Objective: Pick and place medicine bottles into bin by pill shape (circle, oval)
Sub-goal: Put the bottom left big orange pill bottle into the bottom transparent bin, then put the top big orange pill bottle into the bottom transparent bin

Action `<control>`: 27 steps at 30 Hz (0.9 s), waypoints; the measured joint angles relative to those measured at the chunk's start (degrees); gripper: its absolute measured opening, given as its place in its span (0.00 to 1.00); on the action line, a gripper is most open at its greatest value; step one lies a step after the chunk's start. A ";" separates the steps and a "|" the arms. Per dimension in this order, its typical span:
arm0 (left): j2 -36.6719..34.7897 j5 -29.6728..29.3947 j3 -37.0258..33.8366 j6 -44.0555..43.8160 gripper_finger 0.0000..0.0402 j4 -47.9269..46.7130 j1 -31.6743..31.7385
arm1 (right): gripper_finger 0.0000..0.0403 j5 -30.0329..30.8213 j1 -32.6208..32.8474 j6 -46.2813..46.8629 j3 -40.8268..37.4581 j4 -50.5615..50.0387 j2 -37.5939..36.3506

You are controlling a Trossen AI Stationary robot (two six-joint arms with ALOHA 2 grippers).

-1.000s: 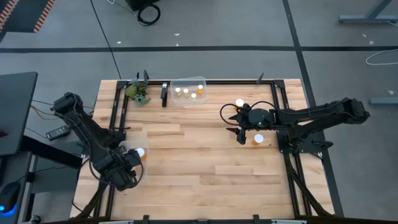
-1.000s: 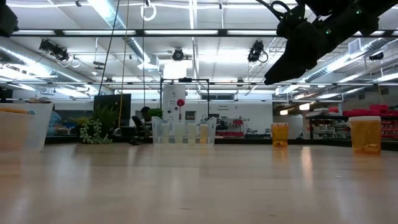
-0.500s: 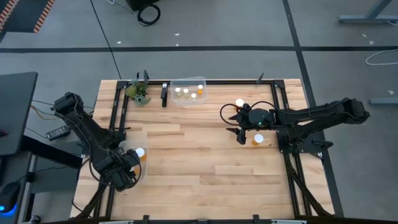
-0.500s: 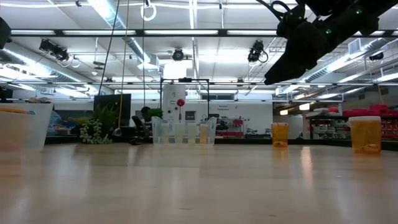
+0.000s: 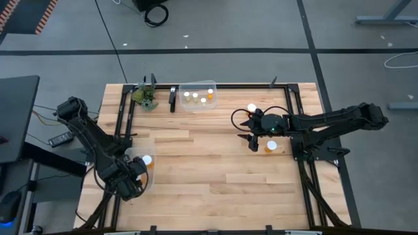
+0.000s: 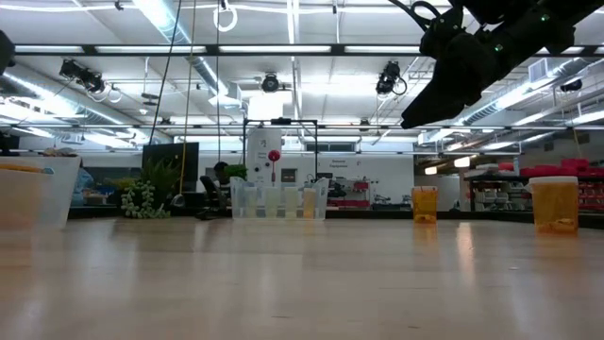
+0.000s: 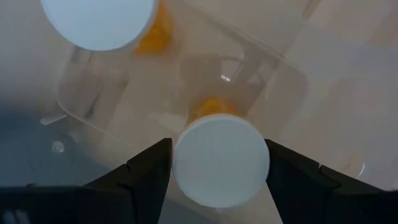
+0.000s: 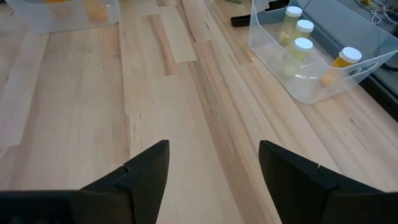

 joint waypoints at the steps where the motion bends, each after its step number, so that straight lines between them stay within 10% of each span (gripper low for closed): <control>1: 0.00 0.18 0.00 0.02 0.63 -0.02 0.00 | 0.63 0.00 0.00 0.00 0.00 0.00 0.02; 27: -4.61 0.67 4.55 -1.32 0.62 -11.04 0.02 | 0.63 -1.07 -0.29 1.05 0.00 -1.60 0.02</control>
